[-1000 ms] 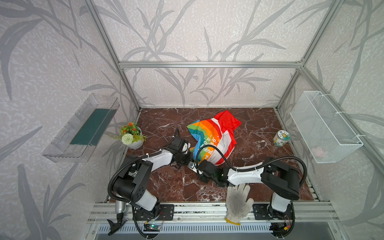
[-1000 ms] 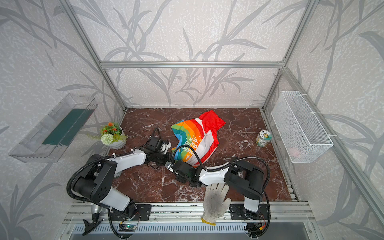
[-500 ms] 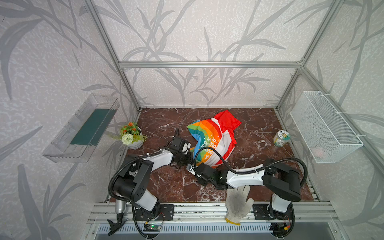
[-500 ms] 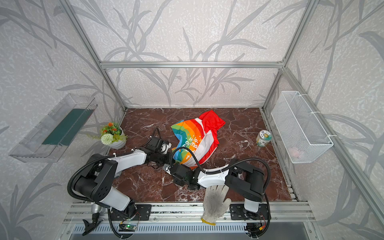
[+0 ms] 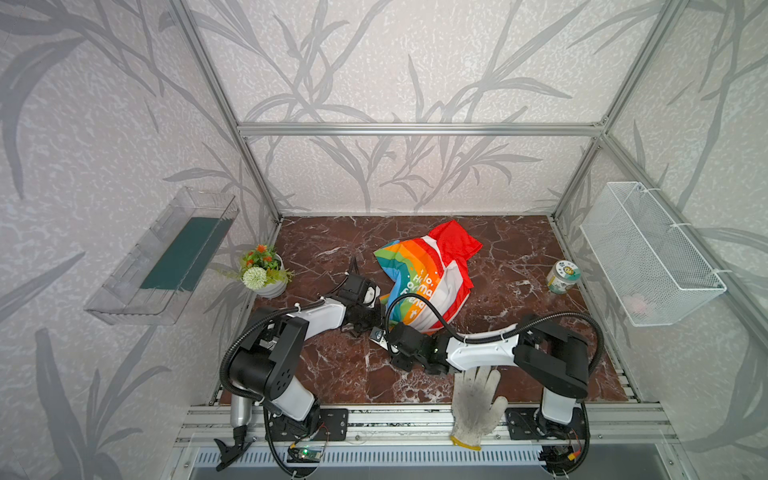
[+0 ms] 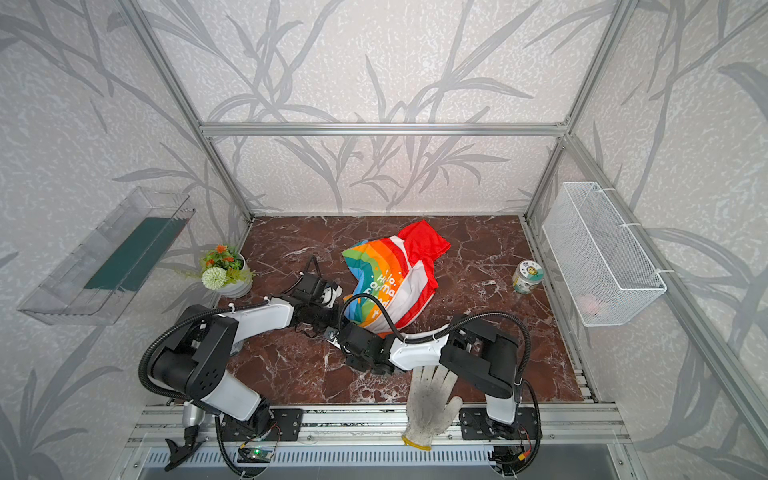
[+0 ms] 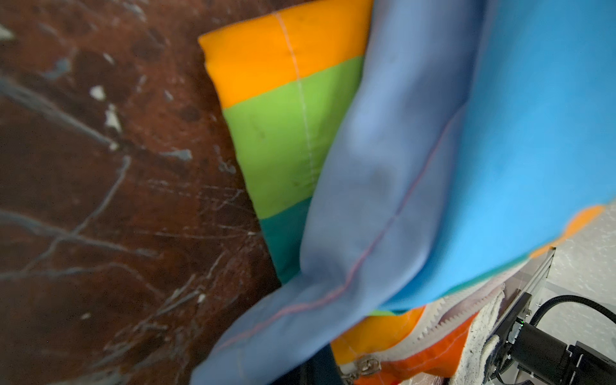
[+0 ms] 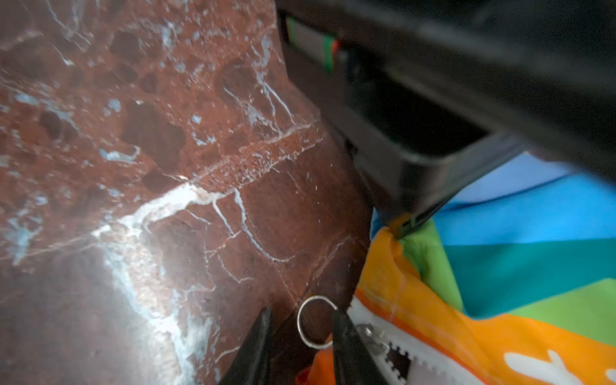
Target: Zip up the jacket
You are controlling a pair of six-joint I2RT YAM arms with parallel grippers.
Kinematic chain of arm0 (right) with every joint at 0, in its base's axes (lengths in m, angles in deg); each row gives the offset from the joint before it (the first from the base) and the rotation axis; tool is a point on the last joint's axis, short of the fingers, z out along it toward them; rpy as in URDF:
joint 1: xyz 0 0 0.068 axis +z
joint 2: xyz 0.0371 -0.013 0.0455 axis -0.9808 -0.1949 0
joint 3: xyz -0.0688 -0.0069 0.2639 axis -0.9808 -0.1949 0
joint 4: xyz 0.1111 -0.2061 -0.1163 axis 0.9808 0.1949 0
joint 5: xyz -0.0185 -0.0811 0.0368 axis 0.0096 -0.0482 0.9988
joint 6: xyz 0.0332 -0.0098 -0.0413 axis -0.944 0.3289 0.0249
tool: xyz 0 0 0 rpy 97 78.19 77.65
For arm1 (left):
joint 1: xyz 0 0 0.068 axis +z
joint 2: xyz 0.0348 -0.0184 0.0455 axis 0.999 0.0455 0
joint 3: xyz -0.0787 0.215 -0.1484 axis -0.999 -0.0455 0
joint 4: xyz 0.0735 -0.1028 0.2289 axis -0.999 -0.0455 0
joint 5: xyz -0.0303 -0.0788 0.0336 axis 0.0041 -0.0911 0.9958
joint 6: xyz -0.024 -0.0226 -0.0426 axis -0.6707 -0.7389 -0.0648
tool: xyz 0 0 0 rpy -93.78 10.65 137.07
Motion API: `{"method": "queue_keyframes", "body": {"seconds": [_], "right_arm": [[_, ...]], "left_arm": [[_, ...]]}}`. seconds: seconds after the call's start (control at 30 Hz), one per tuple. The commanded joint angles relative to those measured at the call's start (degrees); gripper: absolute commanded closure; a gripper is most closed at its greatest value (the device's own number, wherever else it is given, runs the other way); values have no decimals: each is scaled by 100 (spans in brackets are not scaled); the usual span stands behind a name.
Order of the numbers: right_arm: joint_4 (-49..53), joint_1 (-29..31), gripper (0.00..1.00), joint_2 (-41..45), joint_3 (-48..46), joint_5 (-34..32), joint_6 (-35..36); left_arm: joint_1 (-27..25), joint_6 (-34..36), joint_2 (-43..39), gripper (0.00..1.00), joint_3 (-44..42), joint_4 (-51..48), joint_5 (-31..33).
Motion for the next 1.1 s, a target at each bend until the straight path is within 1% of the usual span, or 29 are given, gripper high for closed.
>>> {"method": "queue_keyframes", "body": {"seconds": [0.0,0.13,0.27,0.4,0.57,0.73,0.8,0.97,1.07], "right_arm": [[300,-70,67,-179,152,160,-49],[546,-78,67,-314,298,-13,-18],[791,-78,74,-362,393,-165,-32],[657,-114,82,-227,262,-281,-170],[705,-130,87,-72,221,-473,-167],[784,-142,90,263,79,-668,-261],[713,-172,90,397,-43,-692,-404],[418,-362,91,723,-309,-566,-874],[434,-499,92,751,-285,-507,-979]], "left_arm": [[63,-74,87,100,-17,46,-24],[84,-90,82,100,-28,45,-28],[102,-105,74,100,-26,45,-20],[119,-110,54,100,-44,41,-12],[135,-110,45,100,-52,33,-2],[135,-114,41,100,-61,28,31],[126,-101,46,100,-60,31,25],[129,-91,43,100,-60,12,17],[128,-96,25,100,-74,-2,-1]]}}
